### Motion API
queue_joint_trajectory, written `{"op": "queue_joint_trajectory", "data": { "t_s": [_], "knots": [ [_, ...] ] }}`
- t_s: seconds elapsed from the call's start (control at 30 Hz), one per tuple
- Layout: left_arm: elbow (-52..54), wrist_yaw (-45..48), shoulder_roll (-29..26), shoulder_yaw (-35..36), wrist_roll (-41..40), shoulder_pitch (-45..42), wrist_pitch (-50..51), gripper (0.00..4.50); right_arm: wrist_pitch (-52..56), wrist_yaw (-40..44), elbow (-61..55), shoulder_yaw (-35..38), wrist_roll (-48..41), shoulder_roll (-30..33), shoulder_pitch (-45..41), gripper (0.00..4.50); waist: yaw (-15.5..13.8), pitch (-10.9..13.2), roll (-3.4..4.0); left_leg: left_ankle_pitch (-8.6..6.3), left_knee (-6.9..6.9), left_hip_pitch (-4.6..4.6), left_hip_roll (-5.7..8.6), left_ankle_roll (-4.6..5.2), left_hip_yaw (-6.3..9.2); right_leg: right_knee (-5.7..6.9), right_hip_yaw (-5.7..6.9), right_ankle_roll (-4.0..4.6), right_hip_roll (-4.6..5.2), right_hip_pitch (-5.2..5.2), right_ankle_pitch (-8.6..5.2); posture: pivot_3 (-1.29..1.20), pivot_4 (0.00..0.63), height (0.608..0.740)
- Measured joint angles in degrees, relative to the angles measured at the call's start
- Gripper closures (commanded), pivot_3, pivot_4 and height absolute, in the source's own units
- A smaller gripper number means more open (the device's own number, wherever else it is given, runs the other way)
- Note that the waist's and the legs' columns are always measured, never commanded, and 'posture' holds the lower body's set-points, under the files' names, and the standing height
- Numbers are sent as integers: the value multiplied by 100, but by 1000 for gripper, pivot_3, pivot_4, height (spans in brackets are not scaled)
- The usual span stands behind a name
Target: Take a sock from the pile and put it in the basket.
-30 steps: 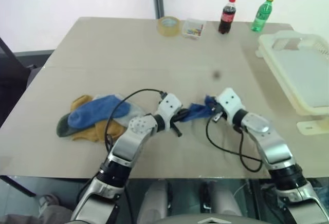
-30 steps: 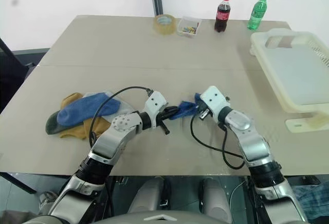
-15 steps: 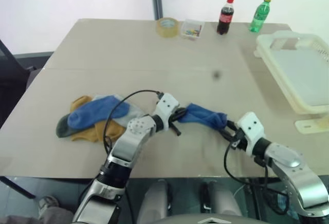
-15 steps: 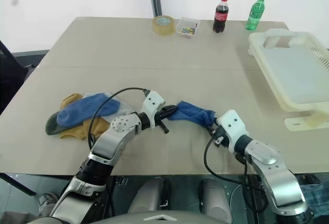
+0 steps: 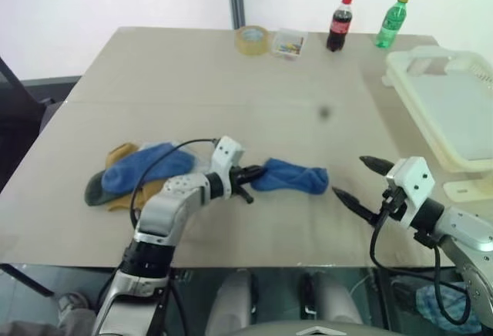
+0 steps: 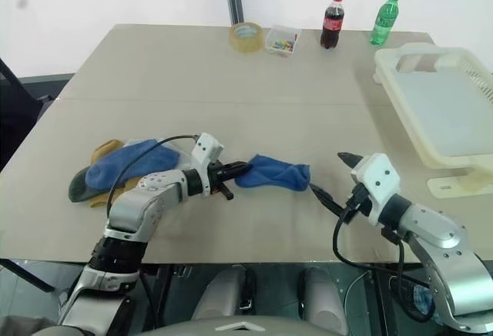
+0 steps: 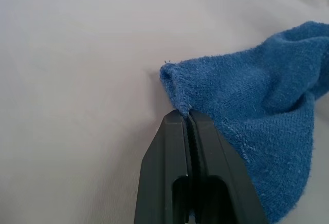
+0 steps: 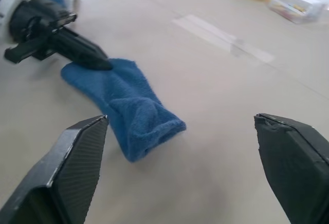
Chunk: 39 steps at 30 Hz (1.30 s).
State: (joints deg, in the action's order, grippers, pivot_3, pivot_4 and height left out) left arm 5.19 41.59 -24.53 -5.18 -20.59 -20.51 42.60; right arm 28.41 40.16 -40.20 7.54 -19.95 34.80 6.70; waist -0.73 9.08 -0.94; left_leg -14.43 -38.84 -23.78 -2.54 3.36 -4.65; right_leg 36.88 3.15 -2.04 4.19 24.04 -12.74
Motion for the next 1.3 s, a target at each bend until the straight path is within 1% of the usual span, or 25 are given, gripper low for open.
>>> {"op": "queue_joint_trajectory", "data": {
  "t_s": [0.1, 0.23, 0.37, 0.47, 0.53, 0.57, 0.6, 0.73, 0.87, 0.93, 1.0, 1.07, 1.13, 1.17, 1.23, 1.27, 1.3],
  "knots": [
    [0, 149, -117, 10, -51, -26, 74, 3513, -154, 131, 93, -30, -19, 63, -5, 0, -1, 0, 0, 0, 0, 0, -1, 0, 0, 0, -1, 2, 0, 0, 1, 0, 150, 740],
    [101, 204, -126, -97, -81, -27, 59, 1845, -376, 181, 204, -93, -16, 57, -5, 0, -11, 0, 0, 0, 0, 0, 0, 0, 0, 0, -1, 2, 3, -1, 1, 0, 150, 740],
    [158, 106, -184, -245, 124, -16, -140, 1845, -545, 170, 292, -162, 69, 53, 6, 0, -10, 0, 0, 0, 0, 3, -2, 0, 1, 0, 0, 6, 1, -2, 4, 0, 150, 740],
    [149, 27, -176, -257, 188, 9, -234, 2702, -647, 163, 340, -236, 130, 49, 36, 0, -7, -1, 1, 0, 0, 2, -3, 0, 0, 0, 0, 17, 2, -1, 10, 0, 150, 740],
    [105, -40, -174, -248, 242, 12, -304, 3607, -686, 159, 379, -238, 149, 49, 35, 0, -8, -1, 1, 0, 0, 2, -2, 0, -1, 0, 0, 17, 2, -2, 10, 0, 150, 740],
    [83, -63, -159, -211, 241, 22, -326, 4129, -714, 155, 413, -241, 152, 49, 35, 0, -9, -1, 1, 0, 0, 2, -2, 0, -1, 0, -1, 17, 2, -1, 10, 0, 150, 740],
    [79, -60, -151, -193, 229, 42, -339, 4449, -734, 154, 426, -241, 153, 49, 35, 0, -9, -1, 1, 0, 0, 1, -2, 0, -1, 0, -1, 17, 2, -1, 10, 0, 150, 740],
    [72, 112, -30, 99, -221, 105, -242, 4449, -787, 152, 511, -257, 159, 49, 24, 0, -9, 3, -3, 0, 0, -3, -2, 0, 0, -1, 0, 18, 3, 1, 10, 0, 150, 740],
    [51, 484, -149, 801, -1012, 45, -6, 4449, -882, 138, 567, -287, 193, 48, -35, 0, -2, 6, -5, 0, 0, -3, -4, 0, 0, -1, 0, 16, 1, 2, 9, 0, 150, 740],
    [-62, 742, -440, 1169, -1362, -79, 137, 4449, -909, 120, 602, -304, 200, 44, -61, 0, 4, 8, -6, 0, 0, -2, -6, 0, 0, -1, 1, 15, -3, 3, 8, 0, 150, 740],
    [-376, 1080, -1062, 1577, -1635, -327, 331, 4449, -934, 110, 671, -307, 205, 46, -72, 0, 11, 15, -8, 0, 0, -2, -7, -1, 0, -1, 3, 1, -7, 4, -1, 0, 150, 740],
    [-856, 1486, -1857, 1853, -1844, -790, 648, 4449, -986, 103, 727, -304, 205, 47, -71, 0, 4, 23, -15, 0, 0, -6, -7, -1, 3, -1, 8, -1, -7, 5, -2, 0, 150, 740],
    [-993, 1791, -2382, 1883, -1915, -1243, 899, 4449, -1000, 92, 744, -300, 204, 48, -67, 0, -24, 25, -18, 0, 0, -7, -1, -1, 3, -6, 8, -2, 3, 2, -3, 0, 150, 740],
    [-1008, 1958, -2571, 1780, -1963, -1590, 1106, 4449, -1011, 88, 765, -298, 204, 50, -72, 0, -58, 27, -21, 0, 1, -10, 12, -1, 7, -7, 11, -3, 14, 0, -3, 0, 150, 740],
    [-917, 2055, -2574, 1444, -2009, -2206, 1458, 4449, -1041, 77, 780, -287, 204, 50, -84, 0, -110, 27, -19, 0, 0, -9, 30, 0, 6, -8, 11, -5, 34, -4, -3, 0, 150, 740],
    [-845, 2030, -2465, 1281, -2010, -2381, 1584, 4449, -1050, 72, 782, -284, 204, 49, -84, 0, -147, 27, -19, -1, -1, -9, 36, 1, 5, -10, 10, -7, 39, -11, -3, 0, 150, 740],
    [-725, 1947, -2224, 1034, -2024, -2586, 1775, 4449, -1065, 60, 788, -279, 204, 48, -99, 0, -159, 27, -20, -2, -4, -9, 39, 4, 6, -12, 9, -7, 40, -17, -4, 0, 150, 740]
  ]
}}
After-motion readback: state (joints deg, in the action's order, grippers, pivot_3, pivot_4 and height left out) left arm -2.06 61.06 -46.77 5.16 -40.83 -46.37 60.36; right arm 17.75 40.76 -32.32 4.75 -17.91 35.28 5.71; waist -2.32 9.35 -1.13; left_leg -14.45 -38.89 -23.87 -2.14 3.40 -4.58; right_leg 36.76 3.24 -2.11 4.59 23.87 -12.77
